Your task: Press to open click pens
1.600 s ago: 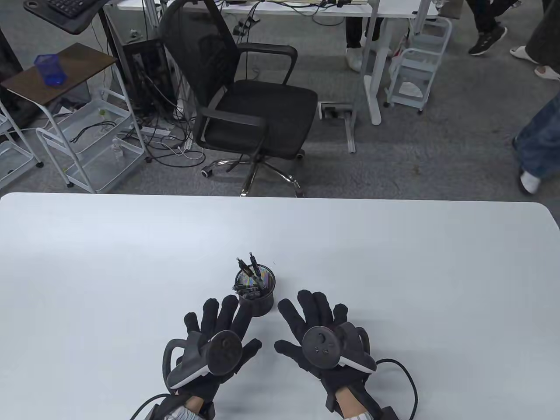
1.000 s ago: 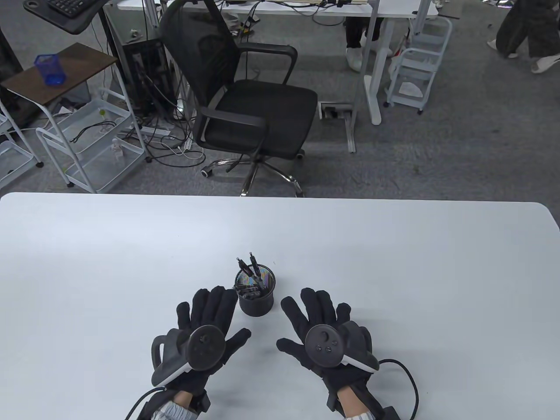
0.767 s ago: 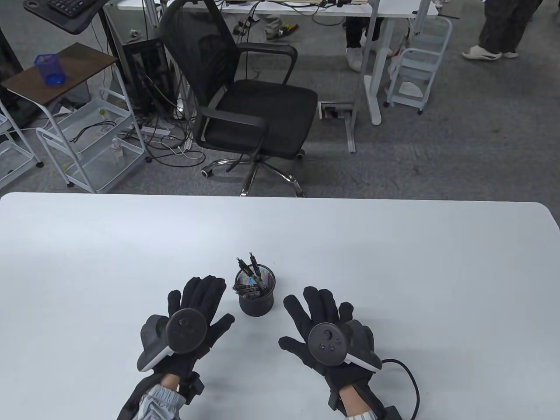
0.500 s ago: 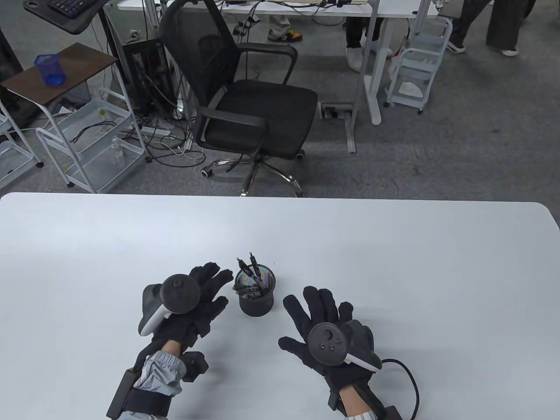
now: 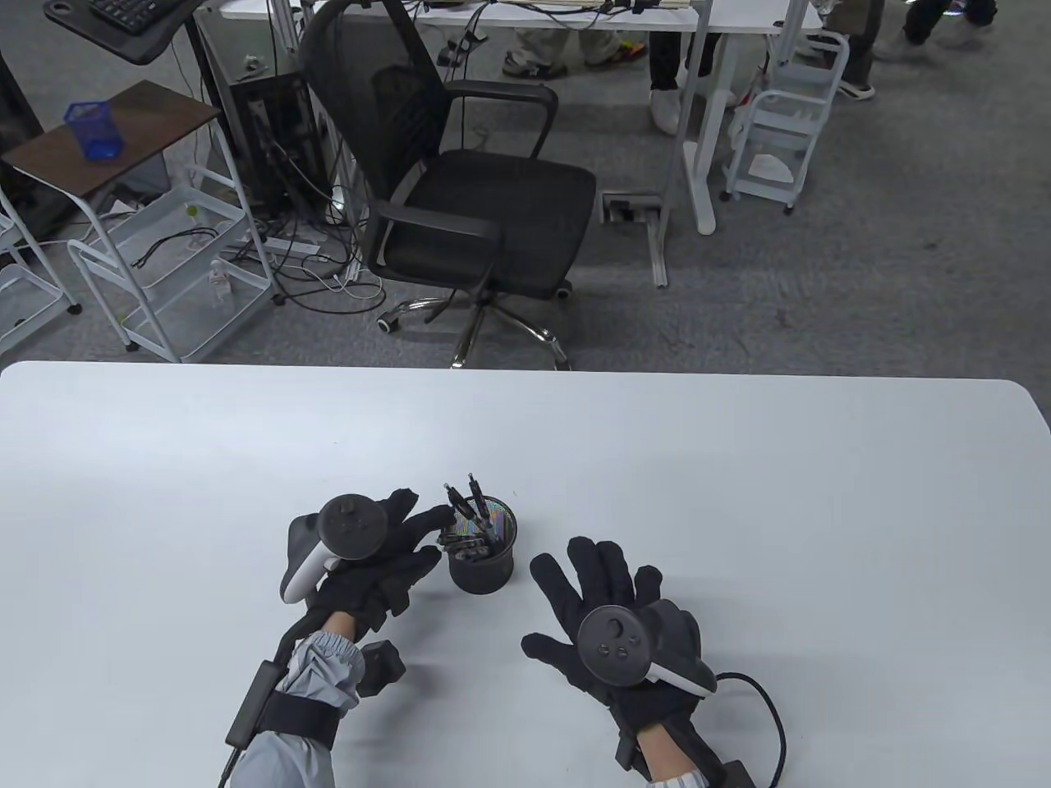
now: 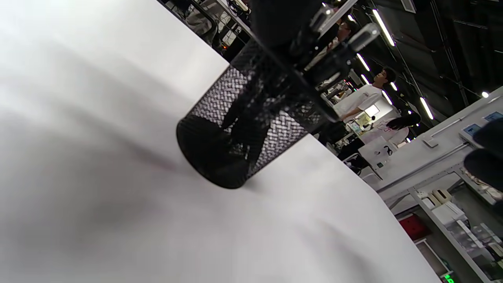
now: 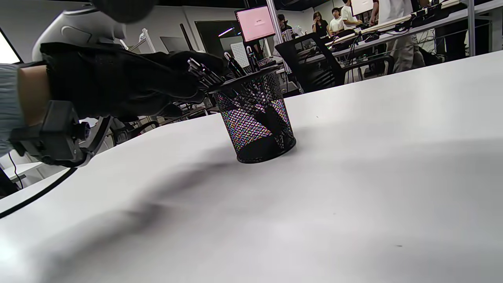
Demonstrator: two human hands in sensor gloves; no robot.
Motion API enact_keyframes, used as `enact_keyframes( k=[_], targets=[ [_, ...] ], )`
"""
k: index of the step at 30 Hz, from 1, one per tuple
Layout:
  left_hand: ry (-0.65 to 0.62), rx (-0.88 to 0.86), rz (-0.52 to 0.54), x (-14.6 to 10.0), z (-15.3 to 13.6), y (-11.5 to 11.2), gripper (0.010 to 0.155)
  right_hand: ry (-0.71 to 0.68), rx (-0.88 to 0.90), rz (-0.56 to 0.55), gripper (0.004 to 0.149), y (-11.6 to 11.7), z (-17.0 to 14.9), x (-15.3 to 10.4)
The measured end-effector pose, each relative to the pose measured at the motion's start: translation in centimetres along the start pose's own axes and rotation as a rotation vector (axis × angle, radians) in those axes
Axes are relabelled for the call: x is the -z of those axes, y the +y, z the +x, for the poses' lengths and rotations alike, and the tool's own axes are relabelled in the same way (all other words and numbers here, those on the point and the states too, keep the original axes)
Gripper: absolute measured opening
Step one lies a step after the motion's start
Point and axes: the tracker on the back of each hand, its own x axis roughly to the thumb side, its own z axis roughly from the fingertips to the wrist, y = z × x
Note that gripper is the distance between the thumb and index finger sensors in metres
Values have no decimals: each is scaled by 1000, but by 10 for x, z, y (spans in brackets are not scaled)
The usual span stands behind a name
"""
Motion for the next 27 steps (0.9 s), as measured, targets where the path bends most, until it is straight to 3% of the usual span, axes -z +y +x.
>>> enact_keyframes(
  k=[21, 27],
  targets=[
    [-17, 2, 13, 6, 1, -6, 43, 6, -1, 3, 78, 0, 0, 0],
    [-34, -15, -31, 8, 0, -7, 46, 6, -1, 0, 78, 0, -1, 0]
  ],
)
